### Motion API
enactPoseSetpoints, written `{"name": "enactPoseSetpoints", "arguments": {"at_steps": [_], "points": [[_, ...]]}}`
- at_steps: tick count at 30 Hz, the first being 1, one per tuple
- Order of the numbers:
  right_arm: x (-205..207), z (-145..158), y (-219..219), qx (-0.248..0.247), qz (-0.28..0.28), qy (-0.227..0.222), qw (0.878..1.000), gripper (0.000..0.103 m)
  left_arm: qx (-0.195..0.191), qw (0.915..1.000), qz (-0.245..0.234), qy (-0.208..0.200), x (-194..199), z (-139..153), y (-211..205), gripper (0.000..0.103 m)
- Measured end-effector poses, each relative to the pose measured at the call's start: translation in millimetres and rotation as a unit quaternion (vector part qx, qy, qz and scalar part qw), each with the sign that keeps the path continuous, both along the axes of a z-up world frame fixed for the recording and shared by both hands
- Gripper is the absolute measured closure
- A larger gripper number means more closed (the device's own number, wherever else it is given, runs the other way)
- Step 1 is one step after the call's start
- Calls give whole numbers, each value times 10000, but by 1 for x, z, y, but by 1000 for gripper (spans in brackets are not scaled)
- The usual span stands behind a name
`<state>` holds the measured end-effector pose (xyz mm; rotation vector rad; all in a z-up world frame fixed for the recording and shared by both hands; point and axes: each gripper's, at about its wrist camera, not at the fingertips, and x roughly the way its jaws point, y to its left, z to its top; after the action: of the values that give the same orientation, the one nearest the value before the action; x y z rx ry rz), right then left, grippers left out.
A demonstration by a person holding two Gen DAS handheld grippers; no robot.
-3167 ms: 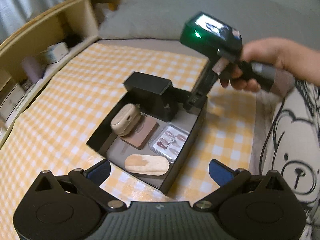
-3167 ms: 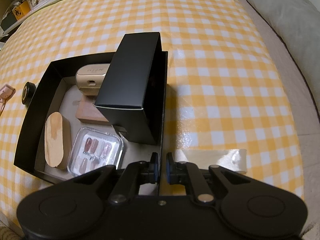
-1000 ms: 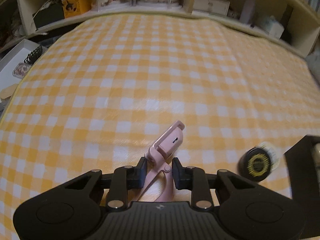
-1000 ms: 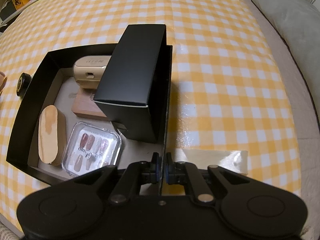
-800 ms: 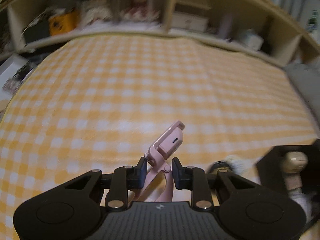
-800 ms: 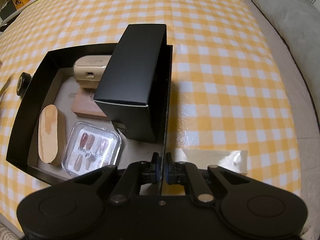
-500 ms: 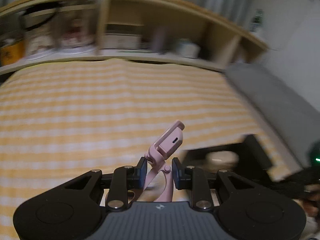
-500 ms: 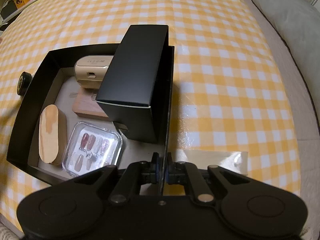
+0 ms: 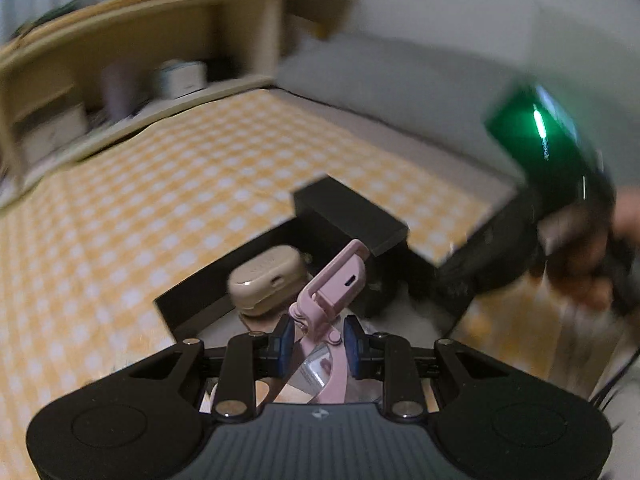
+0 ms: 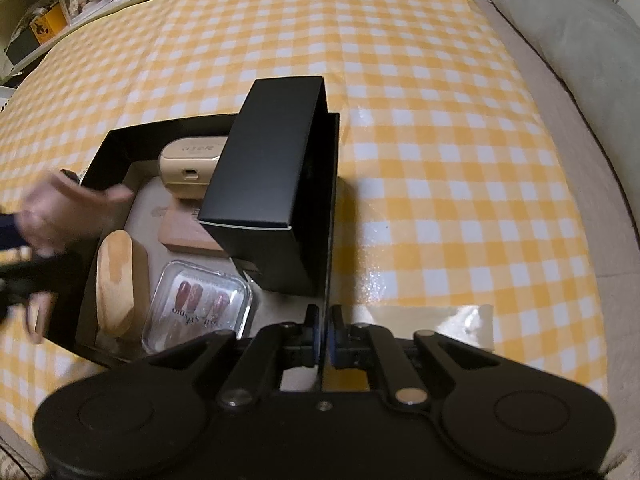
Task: Organize rigid objects
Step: 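Lower the pink curler into the open box and open the left tool, then withdraw the left tool and move it toward the black-and-gold tin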
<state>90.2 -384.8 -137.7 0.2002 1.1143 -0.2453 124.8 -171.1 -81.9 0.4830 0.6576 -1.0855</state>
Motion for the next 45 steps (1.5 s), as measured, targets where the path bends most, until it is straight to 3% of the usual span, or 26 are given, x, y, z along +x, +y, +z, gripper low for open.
{"name": "enactPoseSetpoints", "arguments": {"at_steps": [4,12,15,16,18,21,26,28,30,35,45], "points": [[0,0,1,-16,5,7,10000,98,311,9983,-482,-79,1,-13,-12,76],[-1,0,0,-9,0,8,10000,98,91,9955,-814,477,-3,-23,-37,84],[-1,0,1,2,-12,0,10000,98,134,9961,-810,337,-10,-24,-39,82],[-1,0,1,-1,-8,2,10000,98,154,9962,-800,321,-11,-24,-37,79],[-1,0,0,-7,-2,7,10000,98,200,9964,-717,412,-9,-23,-34,55],[-1,0,1,-8,-2,4,10000,98,161,9975,-529,432,-4,-21,-27,43],[-1,0,1,1,-8,3,10000,98,161,9979,-274,561,3,-21,-18,36],[-1,0,1,1,-7,5,10000,98,126,9978,-153,626,4,-19,-15,27],[-1,0,1,-1,-5,5,10000,98,105,9973,-30,720,5,-14,-12,10],[-1,0,0,-1,-5,5,10000,97,-55,9965,131,823,4,-1,-1,1],[-1,0,0,2,-6,6,10000,97,-322,9955,356,817,5,28,21,0]]}}
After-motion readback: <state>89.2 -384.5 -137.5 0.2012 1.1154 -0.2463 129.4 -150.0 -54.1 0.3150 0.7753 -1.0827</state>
